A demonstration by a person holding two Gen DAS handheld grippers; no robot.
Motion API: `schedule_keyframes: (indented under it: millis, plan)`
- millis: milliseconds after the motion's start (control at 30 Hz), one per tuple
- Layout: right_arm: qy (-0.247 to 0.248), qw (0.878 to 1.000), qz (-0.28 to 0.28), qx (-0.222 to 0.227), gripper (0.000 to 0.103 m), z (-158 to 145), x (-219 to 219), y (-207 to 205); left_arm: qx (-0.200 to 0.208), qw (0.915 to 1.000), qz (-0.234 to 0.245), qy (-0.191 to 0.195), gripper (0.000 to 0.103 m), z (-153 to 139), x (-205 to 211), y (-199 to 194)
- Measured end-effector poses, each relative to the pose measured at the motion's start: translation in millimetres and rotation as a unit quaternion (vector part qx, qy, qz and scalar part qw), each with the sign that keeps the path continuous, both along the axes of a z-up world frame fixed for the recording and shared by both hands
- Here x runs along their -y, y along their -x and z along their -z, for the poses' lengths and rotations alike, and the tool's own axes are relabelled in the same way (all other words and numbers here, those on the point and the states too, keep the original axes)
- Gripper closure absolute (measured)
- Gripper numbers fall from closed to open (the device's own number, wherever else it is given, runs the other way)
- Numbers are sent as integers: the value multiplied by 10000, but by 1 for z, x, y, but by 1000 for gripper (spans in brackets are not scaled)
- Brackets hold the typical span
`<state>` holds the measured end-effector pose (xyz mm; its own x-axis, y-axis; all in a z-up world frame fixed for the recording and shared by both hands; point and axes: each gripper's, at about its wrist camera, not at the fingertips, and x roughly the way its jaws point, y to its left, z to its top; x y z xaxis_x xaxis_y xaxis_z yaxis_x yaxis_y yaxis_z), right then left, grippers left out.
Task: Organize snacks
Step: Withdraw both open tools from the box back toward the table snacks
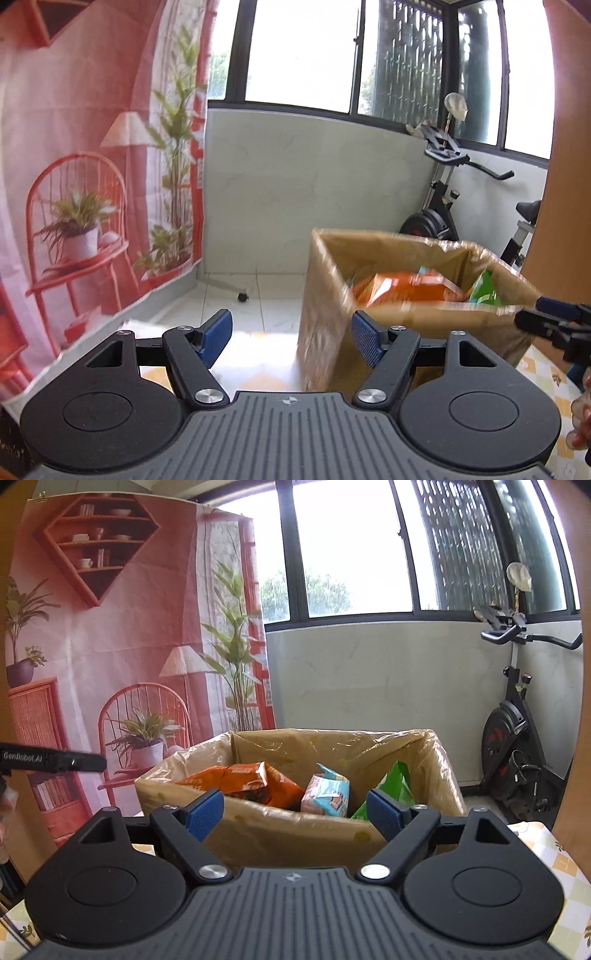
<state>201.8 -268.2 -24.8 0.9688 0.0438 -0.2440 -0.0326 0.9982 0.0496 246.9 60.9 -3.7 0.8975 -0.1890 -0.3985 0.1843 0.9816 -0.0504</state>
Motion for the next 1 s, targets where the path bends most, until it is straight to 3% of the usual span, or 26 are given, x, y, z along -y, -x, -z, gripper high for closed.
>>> schedule_keyframes:
  millis: [200, 467, 667, 1000]
  plan:
    - [-14, 10000, 22, -36, 16, 25, -8, 16, -402, 9992, -3, 59, 30, 37, -22, 20]
    - [177, 9969, -330, -699, 16, 68, -5, 19, -933, 9956, -81, 55, 30, 88, -44, 43]
    - [511, 9906, -444, -1189, 17, 103, -4, 20, -1174, 9930, -75, 31, 30, 110, -44, 50]
    - [343, 9875, 450, -1471, 20, 141, 31, 29, -1240, 9922, -133, -25, 30, 133, -40, 61]
